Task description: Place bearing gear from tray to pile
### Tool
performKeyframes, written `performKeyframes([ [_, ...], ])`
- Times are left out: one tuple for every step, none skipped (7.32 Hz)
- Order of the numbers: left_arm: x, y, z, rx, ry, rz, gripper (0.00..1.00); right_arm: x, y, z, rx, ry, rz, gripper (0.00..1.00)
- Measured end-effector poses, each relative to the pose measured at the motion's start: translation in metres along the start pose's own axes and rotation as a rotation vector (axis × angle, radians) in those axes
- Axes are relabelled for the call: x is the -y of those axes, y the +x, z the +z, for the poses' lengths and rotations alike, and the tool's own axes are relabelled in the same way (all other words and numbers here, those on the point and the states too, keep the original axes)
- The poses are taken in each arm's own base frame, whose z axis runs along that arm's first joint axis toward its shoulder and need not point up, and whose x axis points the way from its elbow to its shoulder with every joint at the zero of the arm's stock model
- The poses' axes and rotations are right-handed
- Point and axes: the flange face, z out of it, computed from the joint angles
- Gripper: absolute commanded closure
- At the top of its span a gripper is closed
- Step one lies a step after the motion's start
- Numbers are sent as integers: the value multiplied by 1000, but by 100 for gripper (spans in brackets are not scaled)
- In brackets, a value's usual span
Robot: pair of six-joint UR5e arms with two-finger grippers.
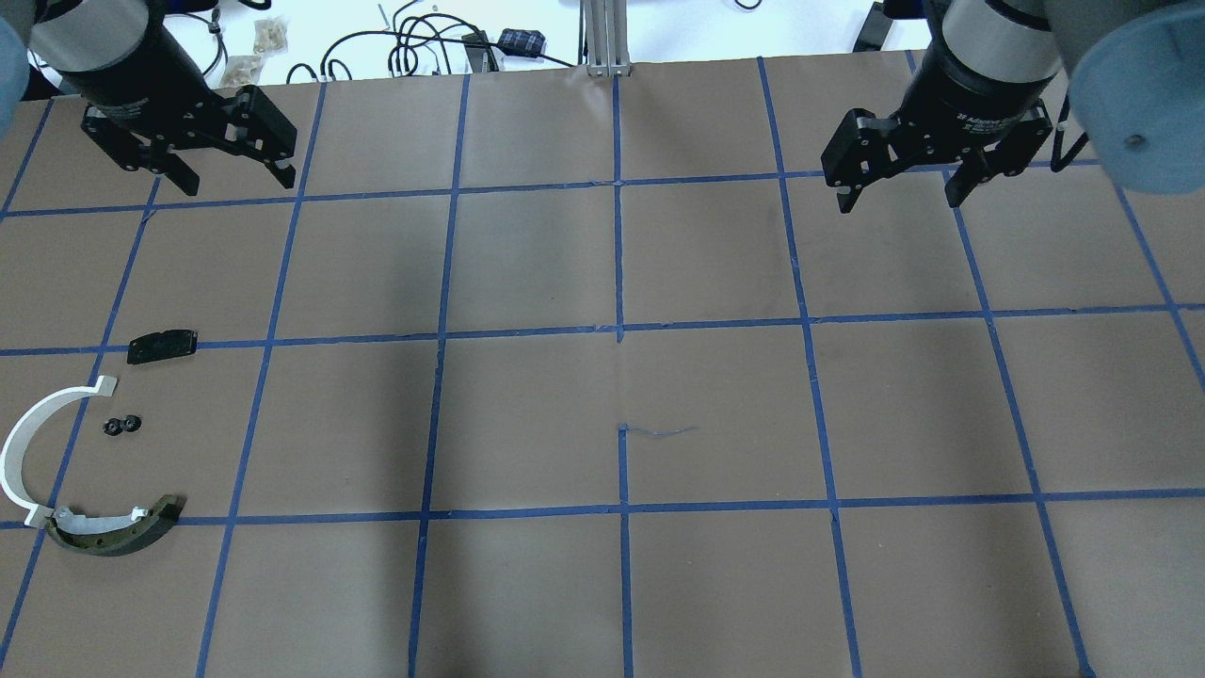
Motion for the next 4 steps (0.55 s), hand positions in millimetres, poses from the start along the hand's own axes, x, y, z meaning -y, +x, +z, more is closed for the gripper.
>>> performKeyframes([
  [-8, 23, 4, -1, -10, 35, 0, 0, 0, 0, 0, 0, 0, 0],
  [-14, 36, 11, 4, -26, 59, 0, 0, 0, 0, 0, 0, 0, 0],
  [-17, 40, 14, 16, -37, 71, 0, 0, 0, 0, 0, 0, 0, 0],
  [-19, 42, 16, 24, -43, 76, 0, 0, 0, 0, 0, 1, 0, 0],
])
